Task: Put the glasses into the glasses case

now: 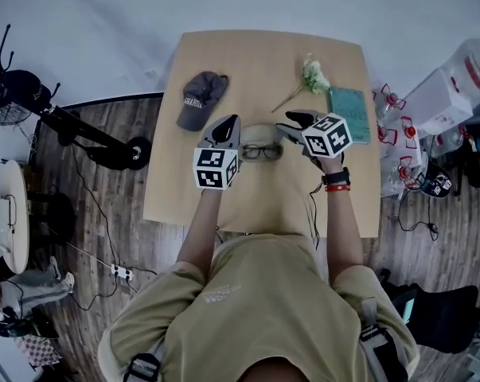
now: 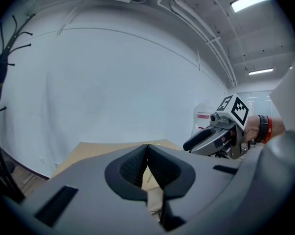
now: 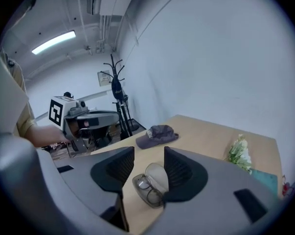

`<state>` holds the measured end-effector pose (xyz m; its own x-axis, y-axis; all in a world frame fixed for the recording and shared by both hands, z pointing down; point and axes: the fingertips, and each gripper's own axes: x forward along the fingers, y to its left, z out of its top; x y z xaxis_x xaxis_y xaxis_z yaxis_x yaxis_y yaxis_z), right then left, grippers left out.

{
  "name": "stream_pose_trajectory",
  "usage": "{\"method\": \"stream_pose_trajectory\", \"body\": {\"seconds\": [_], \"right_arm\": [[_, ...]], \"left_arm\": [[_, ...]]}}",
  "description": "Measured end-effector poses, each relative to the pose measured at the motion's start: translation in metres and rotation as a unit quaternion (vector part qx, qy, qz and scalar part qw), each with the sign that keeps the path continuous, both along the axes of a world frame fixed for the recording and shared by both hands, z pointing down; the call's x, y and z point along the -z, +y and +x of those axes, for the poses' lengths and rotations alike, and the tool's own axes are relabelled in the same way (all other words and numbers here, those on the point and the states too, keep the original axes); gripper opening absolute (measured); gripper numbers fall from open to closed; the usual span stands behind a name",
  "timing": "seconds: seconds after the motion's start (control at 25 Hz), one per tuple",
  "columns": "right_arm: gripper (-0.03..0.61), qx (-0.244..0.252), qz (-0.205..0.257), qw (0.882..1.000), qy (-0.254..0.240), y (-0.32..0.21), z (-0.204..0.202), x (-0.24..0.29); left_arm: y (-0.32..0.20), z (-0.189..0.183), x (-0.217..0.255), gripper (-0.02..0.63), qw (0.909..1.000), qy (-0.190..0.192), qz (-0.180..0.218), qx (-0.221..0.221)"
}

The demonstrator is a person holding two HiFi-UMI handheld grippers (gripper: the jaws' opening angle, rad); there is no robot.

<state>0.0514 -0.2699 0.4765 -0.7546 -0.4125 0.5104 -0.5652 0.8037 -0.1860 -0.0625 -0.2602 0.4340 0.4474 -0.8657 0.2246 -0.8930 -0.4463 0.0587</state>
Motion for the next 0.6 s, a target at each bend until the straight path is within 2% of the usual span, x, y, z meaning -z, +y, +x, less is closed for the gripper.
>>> {"method": "stream_pose_trajectory", "body": {"seconds": [0.32, 0.6], "right_arm": [[0.178, -0.078, 0.053, 0.995, -0.034, 0.006, 0.022, 0.030], [0.155, -0.147, 0.094, 0.983, -0.054, 0.013, 0.034, 0.057]], "left_arm": [[0.007, 0.006, 0.021, 0.021, 0.9998, -0.006, 0.020, 0.005], [0.009, 0.011, 0.037, 0.021, 0.9993, -0.006, 0.037, 0.009]]}}
